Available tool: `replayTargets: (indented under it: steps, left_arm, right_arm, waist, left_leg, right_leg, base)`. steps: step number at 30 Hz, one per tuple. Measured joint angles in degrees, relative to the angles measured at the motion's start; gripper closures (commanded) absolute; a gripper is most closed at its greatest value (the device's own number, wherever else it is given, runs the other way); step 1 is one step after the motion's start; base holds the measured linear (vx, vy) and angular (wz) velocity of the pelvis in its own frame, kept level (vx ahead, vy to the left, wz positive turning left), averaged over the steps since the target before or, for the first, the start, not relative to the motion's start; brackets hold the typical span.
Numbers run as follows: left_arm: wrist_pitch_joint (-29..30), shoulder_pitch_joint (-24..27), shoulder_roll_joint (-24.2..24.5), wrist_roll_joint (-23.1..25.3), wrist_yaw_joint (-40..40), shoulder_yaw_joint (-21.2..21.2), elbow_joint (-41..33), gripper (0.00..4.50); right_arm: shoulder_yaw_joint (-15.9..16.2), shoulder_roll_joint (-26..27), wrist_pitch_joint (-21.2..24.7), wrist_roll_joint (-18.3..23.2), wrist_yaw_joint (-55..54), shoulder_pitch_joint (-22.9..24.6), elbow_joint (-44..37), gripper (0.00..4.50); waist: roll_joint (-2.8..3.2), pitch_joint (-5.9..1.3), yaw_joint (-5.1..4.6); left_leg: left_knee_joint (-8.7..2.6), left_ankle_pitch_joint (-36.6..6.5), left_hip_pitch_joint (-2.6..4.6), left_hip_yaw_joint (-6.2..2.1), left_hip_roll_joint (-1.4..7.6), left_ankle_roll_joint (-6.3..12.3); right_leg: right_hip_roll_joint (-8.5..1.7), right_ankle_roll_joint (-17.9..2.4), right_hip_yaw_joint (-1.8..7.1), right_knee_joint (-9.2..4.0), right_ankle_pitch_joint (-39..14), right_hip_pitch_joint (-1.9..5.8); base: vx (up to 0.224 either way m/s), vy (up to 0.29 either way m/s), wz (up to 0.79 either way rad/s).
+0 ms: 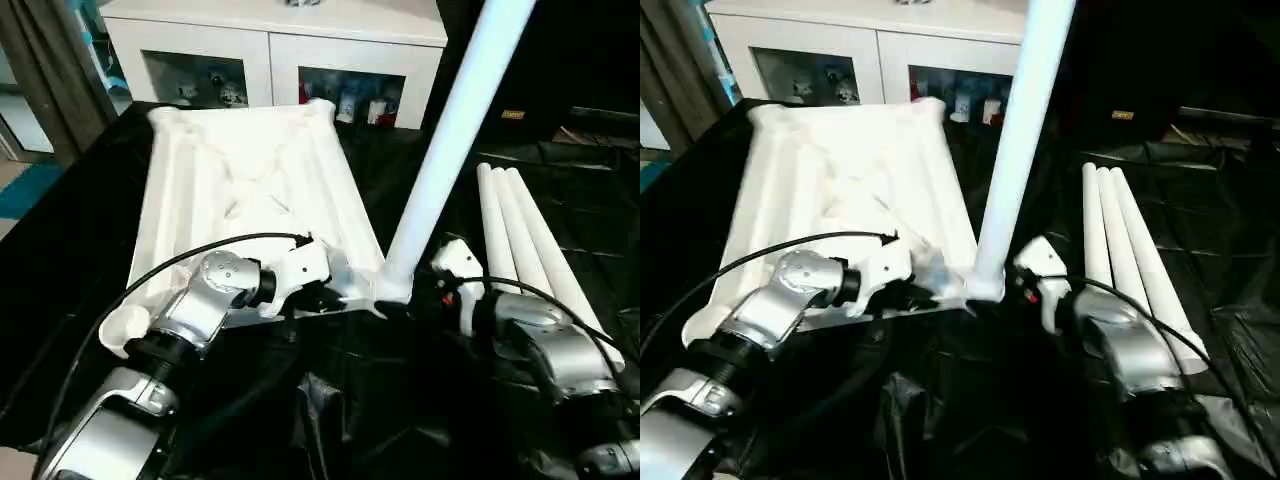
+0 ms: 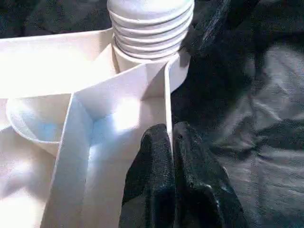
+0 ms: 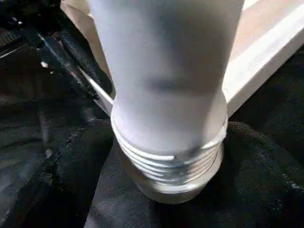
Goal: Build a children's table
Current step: Insert table leg to table base, then rotate leg to tighten
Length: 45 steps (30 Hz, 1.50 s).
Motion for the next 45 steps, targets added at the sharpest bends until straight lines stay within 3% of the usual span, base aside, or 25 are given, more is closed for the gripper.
replayTargets:
  steps: [11,12,17,22,29,34,36,39,45]
  left_arm:
    - [0.00,0.59,0.79,-0.38,-2.04,-0.69,-0.87,4.50]
    - [0.01,0.62,0.80,-0.35,-2.04,-0.70,-0.95,4.50]
    - [0.01,0.69,0.90,-0.37,-2.05,-0.70,-0.97,4.50]
    - [-0.01,0.81,0.95,-0.37,-2.02,-0.70,-1.01,4.50]
    - [0.46,0.90,0.73,-0.19,-1.00,-0.64,-0.93,4.50]
    - [4.17,-0.62,-2.89,0.68,6.32,0.72,2.97,4.50]
    - [6.09,-2.60,-5.79,1.37,11.51,1.41,6.57,4.50]
    - [8.48,-4.90,-9.32,1.90,17.96,2.09,10.26,4.50]
    - [9.65,-6.50,-12.50,2.19,23.55,3.69,13.68,4.50]
  right_arm:
    - [0.44,1.22,0.44,1.96,1.19,-0.08,-3.06,0.51]
    - [0.52,1.21,0.39,1.81,1.23,-0.15,-3.00,0.76]
    - [0.64,0.98,0.19,1.19,1.15,-0.14,-2.98,0.96]
    - [0.66,0.99,-0.93,0.85,0.64,-0.21,-2.06,1.51]
    - [0.60,1.77,-2.00,0.58,-0.56,-0.20,-0.95,1.76]
    - [-2.57,7.52,-3.76,-0.11,-11.43,-1.64,5.31,1.78]
    - [-4.60,11.00,-4.07,-0.51,-19.25,-3.71,9.37,1.78]
    - [-6.83,15.29,-4.57,-1.50,-29.93,-6.67,13.51,1.78]
    - [-7.69,19.60,-6.06,-3.29,-39.14,-11.41,19.87,1.78]
  waist:
    - [0.03,0.02,0.02]
    - [0.03,0.02,0.04]
    - [0.02,0.02,0.05]
    - [0.02,0.02,0.04]
    - [-0.05,-0.02,0.01]
    - [-0.23,-0.11,-0.38]
    - [-0.29,-0.07,-1.03]
    - [-0.26,-0.06,-1.69]
    - [-0.22,-0.07,-2.33]
  left_leg:
    - [0.34,-0.03,-0.02,0.01,0.04,-0.46]
    - [0.34,-0.02,-0.02,0.01,0.04,-0.44]
    - [0.39,0.12,0.00,0.01,0.06,-0.21]
    - [0.47,0.12,0.01,0.01,0.07,-0.22]
    - [0.54,0.13,0.05,0.01,0.08,-0.21]
    - [0.64,-0.07,0.82,0.02,0.06,-0.56]
    - [0.65,-0.08,1.11,0.01,0.02,-0.56]
    - [0.59,-0.08,1.06,-0.03,-0.05,-0.56]
    - [0.46,-0.07,0.98,-0.08,-0.18,-0.54]
  right_leg:
    - [-0.03,0.06,0.03,0.20,0.07,0.13]
    - [-0.03,0.06,0.03,0.20,0.07,0.13]
    - [-0.03,0.06,0.01,0.32,0.07,0.11]
    - [-0.03,0.06,0.02,0.39,0.07,0.11]
    - [-0.03,0.06,0.03,0.51,0.07,0.14]
    - [-0.05,0.10,0.12,0.53,0.05,0.77]
    - [-0.09,0.49,0.10,0.47,-0.18,1.02]
    - [-0.16,0.52,0.05,0.23,-0.20,1.03]
    - [-0.28,0.51,-0.04,-0.47,-0.20,1.09]
  base:
    - [0.000,0.000,0.00]
    - [0.000,0.000,0.00]
    - [0.000,0.000,0.00]
    - [0.000,0.000,0.00]
    - [0.000,0.000,0.00]
    - [0.000,0.000,0.00]
    - [-0.057,0.008,-0.02]
    - [-0.039,0.006,-0.01]
    - [0.000,0.000,0.00]
